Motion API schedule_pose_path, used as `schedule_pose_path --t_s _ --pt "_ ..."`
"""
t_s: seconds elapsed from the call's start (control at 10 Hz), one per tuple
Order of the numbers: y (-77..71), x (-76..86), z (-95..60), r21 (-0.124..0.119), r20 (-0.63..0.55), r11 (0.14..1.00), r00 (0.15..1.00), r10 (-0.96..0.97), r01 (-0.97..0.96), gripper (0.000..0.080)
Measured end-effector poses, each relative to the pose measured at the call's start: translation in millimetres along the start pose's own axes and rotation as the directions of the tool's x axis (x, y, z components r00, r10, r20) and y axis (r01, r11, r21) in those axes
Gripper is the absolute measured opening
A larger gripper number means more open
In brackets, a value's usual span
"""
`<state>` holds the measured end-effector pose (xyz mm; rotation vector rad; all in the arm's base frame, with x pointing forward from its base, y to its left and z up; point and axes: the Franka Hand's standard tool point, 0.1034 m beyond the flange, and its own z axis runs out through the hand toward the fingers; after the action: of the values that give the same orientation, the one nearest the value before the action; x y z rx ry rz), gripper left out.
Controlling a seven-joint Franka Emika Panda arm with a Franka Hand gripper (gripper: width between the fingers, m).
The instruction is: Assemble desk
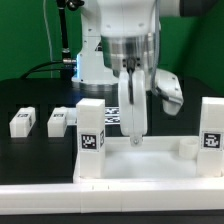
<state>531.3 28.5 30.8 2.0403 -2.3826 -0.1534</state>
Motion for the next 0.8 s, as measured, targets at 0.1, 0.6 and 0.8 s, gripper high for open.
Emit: schedule_pose_path --t_s 0.1,0.6,0.8 --pt "-8.3 -4.2 1.1 0.113 -0.007 0.993 1.000 -0.030 0.031 0.0649" --pt "-2.0 -13.4 21.0 0.080 -0.003 0.996 1.000 -0.027 0.027 0.0648" --pt "-1.8 -13.3 21.3 0.080 -0.003 0.996 1.000 -0.028 0.028 0.0513"
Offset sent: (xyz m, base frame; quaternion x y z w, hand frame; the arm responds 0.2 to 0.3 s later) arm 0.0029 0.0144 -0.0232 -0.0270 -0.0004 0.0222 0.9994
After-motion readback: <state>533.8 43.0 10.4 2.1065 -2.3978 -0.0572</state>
